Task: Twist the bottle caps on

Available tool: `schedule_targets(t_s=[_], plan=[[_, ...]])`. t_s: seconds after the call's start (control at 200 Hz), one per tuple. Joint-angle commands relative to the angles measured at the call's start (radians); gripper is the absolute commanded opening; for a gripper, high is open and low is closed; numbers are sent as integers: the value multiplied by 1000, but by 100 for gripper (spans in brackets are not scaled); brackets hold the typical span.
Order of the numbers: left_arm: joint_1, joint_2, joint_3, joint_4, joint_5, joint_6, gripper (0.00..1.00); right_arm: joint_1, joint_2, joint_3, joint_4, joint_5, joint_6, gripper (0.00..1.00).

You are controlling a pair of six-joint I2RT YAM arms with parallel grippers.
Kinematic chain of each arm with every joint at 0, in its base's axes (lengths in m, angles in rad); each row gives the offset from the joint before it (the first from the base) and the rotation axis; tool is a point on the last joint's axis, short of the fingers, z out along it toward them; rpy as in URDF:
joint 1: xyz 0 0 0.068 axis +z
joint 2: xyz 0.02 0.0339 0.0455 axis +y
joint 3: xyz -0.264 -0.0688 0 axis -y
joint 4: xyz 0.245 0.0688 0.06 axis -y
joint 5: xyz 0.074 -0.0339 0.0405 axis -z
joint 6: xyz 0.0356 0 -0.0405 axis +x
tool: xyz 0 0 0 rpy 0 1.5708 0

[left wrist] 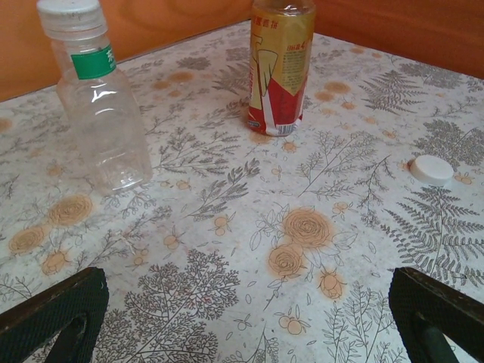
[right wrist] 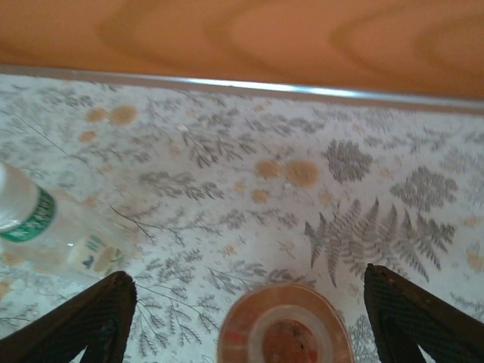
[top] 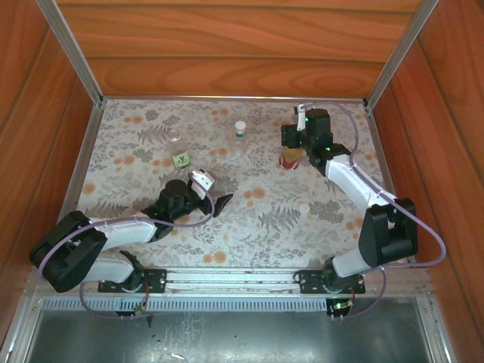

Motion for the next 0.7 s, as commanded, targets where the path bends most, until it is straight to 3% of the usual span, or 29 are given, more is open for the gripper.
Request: schedule_targets(t_s=[0.0, 0.075, 0.215, 0.4, 0.52, 0.695], plan=[[-7, 11, 17, 19, 11, -6, 100, -23, 43, 21, -22, -40, 51, 73], [-6, 14, 17, 19, 9, -4, 100, -28, 63, 21, -12, -49, 56, 66], [-7, 10, 16, 19, 10, -2, 100, -32, 71, 13, 1, -49, 48, 42], [-6, 9, 7, 24, 6, 3, 100, -31, 38, -13, 13, -127, -6, 27], [10, 6, -22, 55, -2, 5, 100, -11, 5, -40, 21, -213, -42, 25], [62, -8, -60, 96, 25, -18, 100, 88, -43, -102, 98, -236, -117, 23]])
